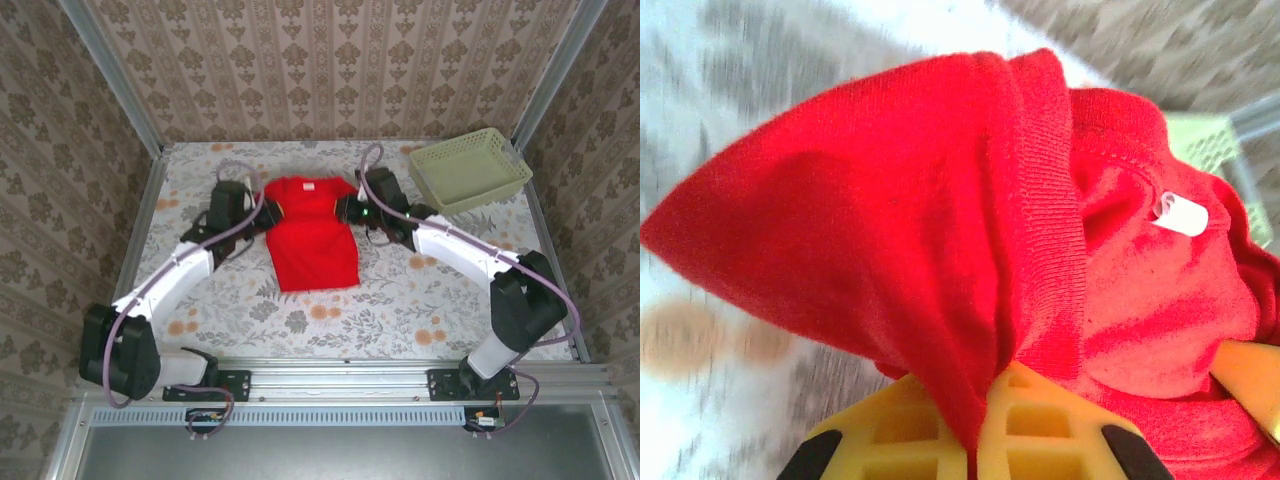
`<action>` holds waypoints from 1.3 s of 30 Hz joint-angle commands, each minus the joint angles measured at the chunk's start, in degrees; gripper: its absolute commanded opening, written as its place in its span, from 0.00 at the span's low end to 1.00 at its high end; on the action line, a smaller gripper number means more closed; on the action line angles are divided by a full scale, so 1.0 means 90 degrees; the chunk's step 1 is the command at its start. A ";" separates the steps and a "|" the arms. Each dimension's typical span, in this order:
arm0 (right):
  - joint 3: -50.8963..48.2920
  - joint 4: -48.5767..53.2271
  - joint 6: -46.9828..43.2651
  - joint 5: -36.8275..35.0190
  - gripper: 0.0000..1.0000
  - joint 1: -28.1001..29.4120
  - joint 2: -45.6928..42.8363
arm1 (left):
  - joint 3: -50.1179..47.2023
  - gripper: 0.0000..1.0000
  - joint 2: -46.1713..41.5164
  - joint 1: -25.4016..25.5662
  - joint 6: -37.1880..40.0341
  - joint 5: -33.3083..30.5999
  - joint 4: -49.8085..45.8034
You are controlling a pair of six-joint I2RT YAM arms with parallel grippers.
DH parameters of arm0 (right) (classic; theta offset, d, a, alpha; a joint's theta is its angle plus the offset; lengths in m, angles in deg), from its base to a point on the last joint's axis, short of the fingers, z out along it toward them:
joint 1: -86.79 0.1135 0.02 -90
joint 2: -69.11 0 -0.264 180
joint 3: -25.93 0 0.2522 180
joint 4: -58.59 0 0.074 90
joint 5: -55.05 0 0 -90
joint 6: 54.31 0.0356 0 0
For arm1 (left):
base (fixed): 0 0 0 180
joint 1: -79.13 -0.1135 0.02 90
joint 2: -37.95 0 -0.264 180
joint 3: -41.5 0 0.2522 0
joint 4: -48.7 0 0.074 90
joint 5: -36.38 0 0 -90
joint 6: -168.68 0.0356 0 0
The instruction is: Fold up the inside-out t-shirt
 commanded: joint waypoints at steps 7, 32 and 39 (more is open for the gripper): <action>0.2136 -0.0690 -0.0887 0.0087 0.00 -0.0447 0.1576 | 0.1229 0.00 0.0811 -0.0394 0.1359 0.0015 0.0914; -0.3092 -0.1550 0.0058 -0.1510 0.00 0.0979 -0.0758 | -0.3354 0.06 -0.1804 0.2033 0.0071 -0.2646 0.0437; -0.2613 -0.0881 0.0288 -0.1847 0.00 0.0946 -0.0198 | -0.2806 0.16 -0.0629 0.1679 -0.0100 -0.2488 0.0324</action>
